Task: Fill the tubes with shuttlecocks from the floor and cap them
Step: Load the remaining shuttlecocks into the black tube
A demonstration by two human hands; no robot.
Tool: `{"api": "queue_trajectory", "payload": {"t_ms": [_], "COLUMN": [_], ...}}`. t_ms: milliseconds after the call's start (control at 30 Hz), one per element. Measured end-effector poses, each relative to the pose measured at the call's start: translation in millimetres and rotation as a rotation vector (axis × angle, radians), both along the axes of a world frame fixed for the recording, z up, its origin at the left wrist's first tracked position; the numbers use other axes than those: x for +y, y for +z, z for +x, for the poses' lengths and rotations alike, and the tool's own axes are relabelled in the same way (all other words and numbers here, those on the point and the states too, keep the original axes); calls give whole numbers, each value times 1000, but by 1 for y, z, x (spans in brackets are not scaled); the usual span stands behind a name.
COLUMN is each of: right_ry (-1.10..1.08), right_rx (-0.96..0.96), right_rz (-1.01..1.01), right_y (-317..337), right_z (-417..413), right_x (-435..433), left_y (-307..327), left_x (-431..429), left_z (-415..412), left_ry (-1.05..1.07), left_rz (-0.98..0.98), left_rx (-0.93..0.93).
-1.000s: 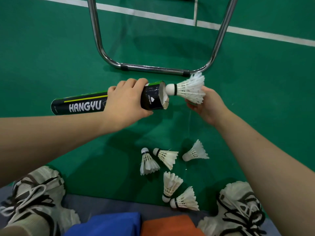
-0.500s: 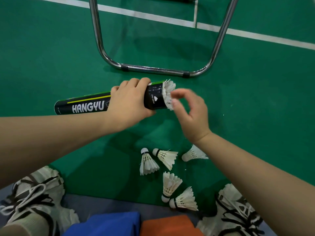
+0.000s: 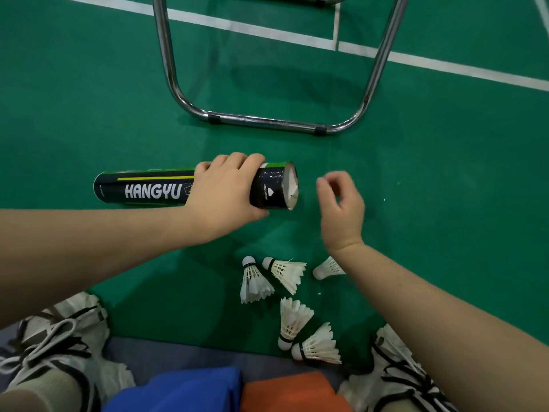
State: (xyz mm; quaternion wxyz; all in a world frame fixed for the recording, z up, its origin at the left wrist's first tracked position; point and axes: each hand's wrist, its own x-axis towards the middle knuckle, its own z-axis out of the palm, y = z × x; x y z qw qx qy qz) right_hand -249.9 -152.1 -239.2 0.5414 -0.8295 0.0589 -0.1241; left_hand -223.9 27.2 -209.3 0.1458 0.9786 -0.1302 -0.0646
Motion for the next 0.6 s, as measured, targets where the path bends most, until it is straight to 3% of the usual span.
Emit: {"api": "queue_trajectory", "payload": {"t_ms": [67, 167, 267, 367, 433, 600], "right_ry": [37, 378, 573, 679, 661, 363], "right_rx": [279, 648, 807, 812, 798, 672], "right_rz": [-228, -594, -764, -950, -929, -425], "right_y": [-26, -59, -71, -74, -73, -51], "right_z": [-11, -38, -55, -59, -54, -28], "right_x": [-16, -21, -6, 3, 3, -9], "left_y": [-1, -3, -4, -5, -7, -10], "left_x": [-1, -5, -6, -5, -4, -2], "left_z": [-3, -9, -9, -10, -12, -10], "left_ry": [-9, -38, -49, -47, -55, -58], "left_rz": [4, 14, 28, 28, 32, 37], "left_rx": [19, 41, 49, 39, 37, 28]}}
